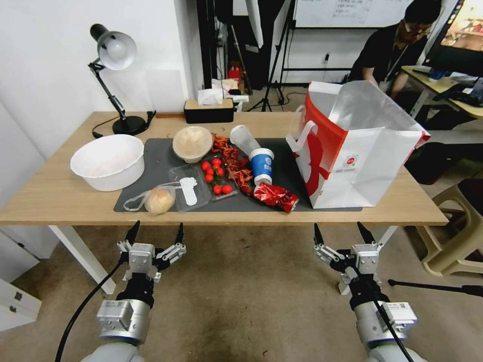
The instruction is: Pick up the trash from the table and place it into the takeout bag.
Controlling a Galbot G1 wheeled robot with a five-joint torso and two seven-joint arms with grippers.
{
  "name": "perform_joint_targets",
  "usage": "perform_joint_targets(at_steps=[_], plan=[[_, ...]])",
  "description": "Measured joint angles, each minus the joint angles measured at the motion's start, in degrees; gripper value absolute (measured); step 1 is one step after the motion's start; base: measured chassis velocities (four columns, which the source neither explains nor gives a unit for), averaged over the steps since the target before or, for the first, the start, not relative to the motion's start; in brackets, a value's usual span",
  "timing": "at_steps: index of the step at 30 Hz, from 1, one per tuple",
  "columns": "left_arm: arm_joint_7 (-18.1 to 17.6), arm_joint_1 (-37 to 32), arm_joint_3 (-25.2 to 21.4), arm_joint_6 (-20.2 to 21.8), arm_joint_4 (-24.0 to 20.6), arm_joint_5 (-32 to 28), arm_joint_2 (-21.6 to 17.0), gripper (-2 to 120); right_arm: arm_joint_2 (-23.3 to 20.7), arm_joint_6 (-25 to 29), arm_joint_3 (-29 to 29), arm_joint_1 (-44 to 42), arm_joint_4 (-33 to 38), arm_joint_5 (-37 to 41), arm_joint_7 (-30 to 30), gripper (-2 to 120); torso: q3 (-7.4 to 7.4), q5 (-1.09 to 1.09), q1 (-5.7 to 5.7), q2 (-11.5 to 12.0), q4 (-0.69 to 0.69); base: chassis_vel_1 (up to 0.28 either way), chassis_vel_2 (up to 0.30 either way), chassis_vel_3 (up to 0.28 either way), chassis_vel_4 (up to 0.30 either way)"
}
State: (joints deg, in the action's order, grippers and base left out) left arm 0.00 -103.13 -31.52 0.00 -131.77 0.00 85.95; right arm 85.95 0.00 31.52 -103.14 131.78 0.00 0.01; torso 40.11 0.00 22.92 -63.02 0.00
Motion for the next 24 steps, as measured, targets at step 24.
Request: perform_joint_targets(at_steps=[24], plan=[[-24.24, -0.70, 8.11, 6.86, 0.12, -8.85, -6.52, 100, -0.86, -9.71, 4.66, -2.59, 0.96, 1.93, -6.48, 100, 0.00, -0.01, 0.00, 0.01, -0.01, 0.000, 0.000, 0.000, 0.000]])
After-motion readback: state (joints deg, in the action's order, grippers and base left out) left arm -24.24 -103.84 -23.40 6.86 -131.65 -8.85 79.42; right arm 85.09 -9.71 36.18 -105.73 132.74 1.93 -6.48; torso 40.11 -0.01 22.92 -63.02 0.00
